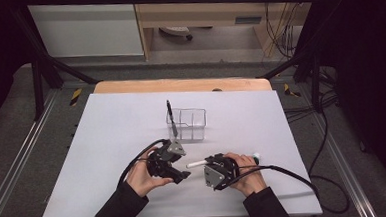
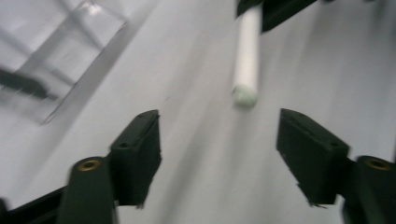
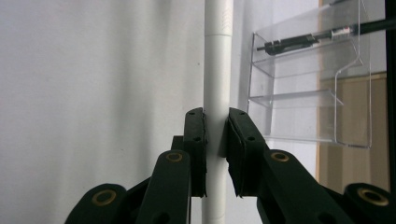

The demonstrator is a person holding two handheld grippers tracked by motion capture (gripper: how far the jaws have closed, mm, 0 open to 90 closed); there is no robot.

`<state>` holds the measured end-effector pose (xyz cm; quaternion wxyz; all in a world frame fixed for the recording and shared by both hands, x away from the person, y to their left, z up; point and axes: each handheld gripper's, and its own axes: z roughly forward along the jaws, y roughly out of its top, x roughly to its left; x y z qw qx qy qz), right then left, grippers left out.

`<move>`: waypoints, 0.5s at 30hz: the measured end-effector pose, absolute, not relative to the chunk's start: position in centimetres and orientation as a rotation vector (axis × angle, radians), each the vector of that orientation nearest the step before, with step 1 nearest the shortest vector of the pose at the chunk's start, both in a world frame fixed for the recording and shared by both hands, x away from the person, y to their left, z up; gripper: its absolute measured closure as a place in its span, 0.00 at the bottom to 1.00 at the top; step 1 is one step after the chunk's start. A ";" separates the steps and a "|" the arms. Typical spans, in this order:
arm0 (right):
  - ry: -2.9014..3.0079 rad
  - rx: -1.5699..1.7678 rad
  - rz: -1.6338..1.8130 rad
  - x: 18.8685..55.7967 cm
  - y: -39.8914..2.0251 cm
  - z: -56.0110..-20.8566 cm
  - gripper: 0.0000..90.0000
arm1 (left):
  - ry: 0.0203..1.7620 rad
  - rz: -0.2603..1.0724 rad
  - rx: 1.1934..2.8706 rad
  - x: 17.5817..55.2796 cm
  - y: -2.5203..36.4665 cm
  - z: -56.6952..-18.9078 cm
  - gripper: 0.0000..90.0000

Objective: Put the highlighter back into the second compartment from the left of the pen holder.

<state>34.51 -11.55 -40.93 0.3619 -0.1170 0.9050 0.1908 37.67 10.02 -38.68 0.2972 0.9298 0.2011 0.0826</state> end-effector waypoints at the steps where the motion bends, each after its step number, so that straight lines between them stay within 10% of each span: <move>1: 2.334 -0.288 0.490 34.7 -11.6 -40.9 0.87 | 0.547 0.233 2.469 37.6 10.5 -38.8 0.29; 15: 2.329 0.020 0.697 36.6 -12.8 -39.1 0.87 | 0.718 0.407 2.399 37.0 15.6 -40.4 0.03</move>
